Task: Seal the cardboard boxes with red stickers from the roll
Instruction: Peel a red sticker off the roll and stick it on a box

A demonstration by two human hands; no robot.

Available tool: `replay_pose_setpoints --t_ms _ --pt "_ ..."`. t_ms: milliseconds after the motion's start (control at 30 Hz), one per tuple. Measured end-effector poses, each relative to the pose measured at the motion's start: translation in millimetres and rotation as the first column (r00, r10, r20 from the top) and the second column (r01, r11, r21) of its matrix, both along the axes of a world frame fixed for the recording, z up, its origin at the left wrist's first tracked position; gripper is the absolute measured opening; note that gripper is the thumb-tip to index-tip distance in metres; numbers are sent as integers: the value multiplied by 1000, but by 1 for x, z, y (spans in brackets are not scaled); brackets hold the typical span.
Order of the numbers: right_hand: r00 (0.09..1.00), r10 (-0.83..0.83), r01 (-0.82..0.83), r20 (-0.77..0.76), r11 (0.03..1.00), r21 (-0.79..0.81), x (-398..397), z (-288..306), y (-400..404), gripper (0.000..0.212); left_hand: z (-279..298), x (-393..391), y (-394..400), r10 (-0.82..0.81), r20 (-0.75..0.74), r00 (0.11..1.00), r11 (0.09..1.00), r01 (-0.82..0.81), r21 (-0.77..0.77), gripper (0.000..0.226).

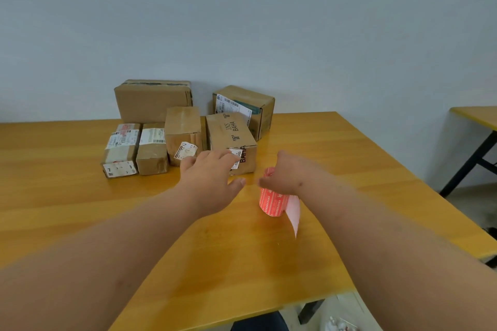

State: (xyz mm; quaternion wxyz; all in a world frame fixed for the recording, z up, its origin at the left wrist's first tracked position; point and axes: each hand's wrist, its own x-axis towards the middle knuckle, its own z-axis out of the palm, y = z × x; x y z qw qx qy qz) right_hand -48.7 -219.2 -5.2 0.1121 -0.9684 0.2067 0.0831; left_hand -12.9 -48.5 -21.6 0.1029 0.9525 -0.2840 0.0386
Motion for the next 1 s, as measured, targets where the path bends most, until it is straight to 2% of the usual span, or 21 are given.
replay_pose_setpoints --t_ms 133,267,333,467,567,667,733,800,867,933,1000 --pt "997 -43 51 -60 989 141 -4 3 5 57 -7 -5 -3 -26 -25 999 997 24 -77 51" --pt "988 -92 127 -124 940 315 -7 5 -1 63 -12 -10 -9 -66 -139 988 989 46 -141 52" --pt "982 -129 174 -138 899 402 -9 5 -7 60 -16 -14 -13 -90 -189 978 982 56 -179 54" --pt "971 -164 228 -172 854 468 -16 8 -14 57 -19 -24 -22 -75 -232 970 974 21 -225 62" --pt "967 -193 250 -164 830 499 -18 9 -16 50 -11 -35 -26 -33 -272 962 991 -5 -135 56" --pt "972 -192 236 -138 832 502 -19 8 -14 33 -11 -43 -34 -117 -359 926 993 111 -38 46" --pt "973 -191 229 -128 834 502 -21 9 -14 30 -17 -44 -37 -148 -391 908 987 112 -115 29" --pt "980 -189 199 -70 853 483 -23 10 -15 28 -20 -42 -37 -173 -437 882 966 64 -252 19" --pt "984 -153 107 96 920 377 -25 11 -18 25 -16 -38 -33 -183 -482 857 943 14 -332 16" --pt "961 -9 -62 276 967 246 -30 13 -20 25 -9 -33 -27 -179 -496 849 936 -8 -351 12" --pt "919 187 -259 347 950 174 -37 12 -16 22 -3 -28 -21 -180 -473 863 944 16 -329 10"
